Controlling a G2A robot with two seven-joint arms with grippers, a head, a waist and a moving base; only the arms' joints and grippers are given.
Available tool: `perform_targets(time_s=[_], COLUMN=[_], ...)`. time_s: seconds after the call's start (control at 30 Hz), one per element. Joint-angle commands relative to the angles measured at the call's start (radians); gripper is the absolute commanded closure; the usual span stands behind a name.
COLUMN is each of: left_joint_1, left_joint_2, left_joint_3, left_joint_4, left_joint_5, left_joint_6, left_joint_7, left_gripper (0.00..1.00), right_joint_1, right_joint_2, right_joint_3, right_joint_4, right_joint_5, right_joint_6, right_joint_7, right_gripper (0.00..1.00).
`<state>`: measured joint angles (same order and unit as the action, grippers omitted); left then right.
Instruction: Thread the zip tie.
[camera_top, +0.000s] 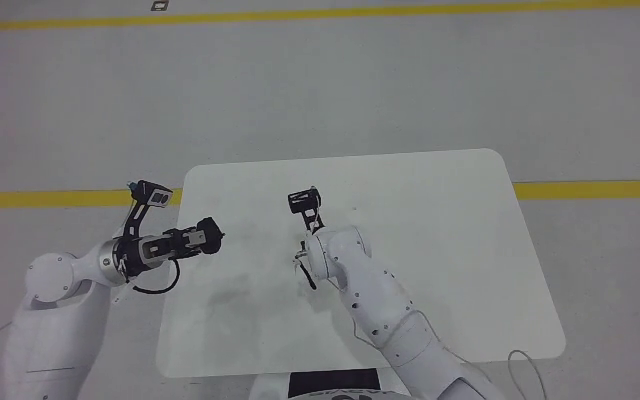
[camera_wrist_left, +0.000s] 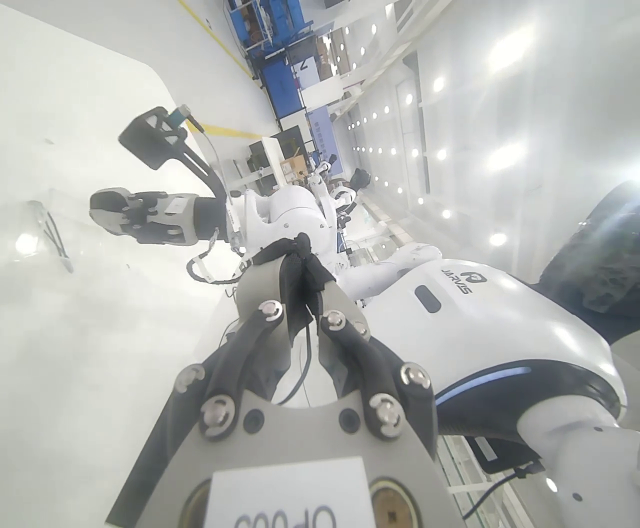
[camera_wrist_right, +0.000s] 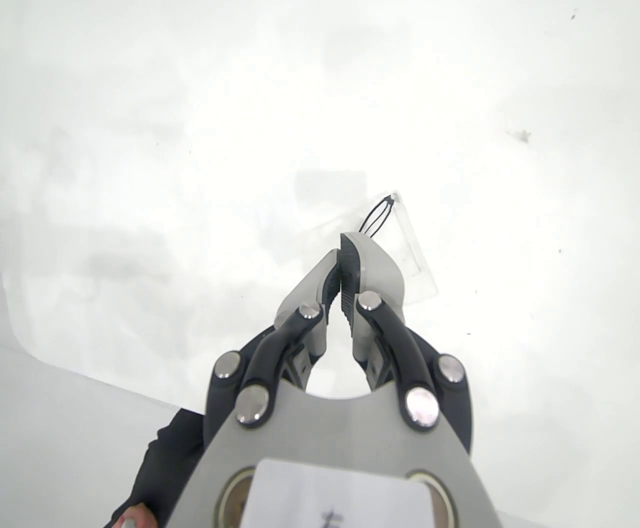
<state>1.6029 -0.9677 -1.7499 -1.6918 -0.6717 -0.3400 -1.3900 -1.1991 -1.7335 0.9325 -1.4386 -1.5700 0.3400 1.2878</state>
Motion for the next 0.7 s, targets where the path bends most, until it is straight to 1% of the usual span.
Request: perform_targets(time_s=[0.0,0.1,0.27,0.33,0.4,0.47,0.53,0.67], left_joint_1=[0.000,0.000,0.000,0.000,0.000,0.000,0.000,0.000], left_joint_2=[0.000,0.000,0.000,0.000,0.000,0.000,0.000,0.000], left_joint_3=[0.000,0.000,0.000,0.000,0.000,0.000,0.000,0.000], left_joint_4=[0.000,0.000,0.000,0.000,0.000,0.000,0.000,0.000], left_joint_5=[0.000,0.000,0.000,0.000,0.000,0.000,0.000,0.000], left_joint_6=[0.000,0.000,0.000,0.000,0.000,0.000,0.000,0.000], left_joint_7=[0.000,0.000,0.000,0.000,0.000,0.000,0.000,0.000], left_gripper=[1.00,1.00,1.00,1.00,1.00,1.00,1.00,1.00], right_joint_1=[0.034,0.061,0.076,0.085,0.087,0.089,0.094,0.096], right_joint_2=[-0.003,-0.009,-0.019,-0.023,-0.029,-0.036,-0.042,-0.056], right_joint_3=[-0.009,-0.014,-0.023,-0.022,-0.019,-0.012,-0.005,0.007], right_joint_4=[0.045,0.085,0.130,0.160,0.177,0.197,0.224,0.257], right_joint_5=[0.000,0.000,0.000,0.000,0.000,0.000,0.000,0.000], right_joint_6=[0.000,0.000,0.000,0.000,0.000,0.000,0.000,0.000], right_joint_7=[0.035,0.067,0.078,0.068,0.060,0.042,0.019,0.003], right_gripper=[1.00,1.00,1.00,0.91,0.78,0.69,0.69,0.73])
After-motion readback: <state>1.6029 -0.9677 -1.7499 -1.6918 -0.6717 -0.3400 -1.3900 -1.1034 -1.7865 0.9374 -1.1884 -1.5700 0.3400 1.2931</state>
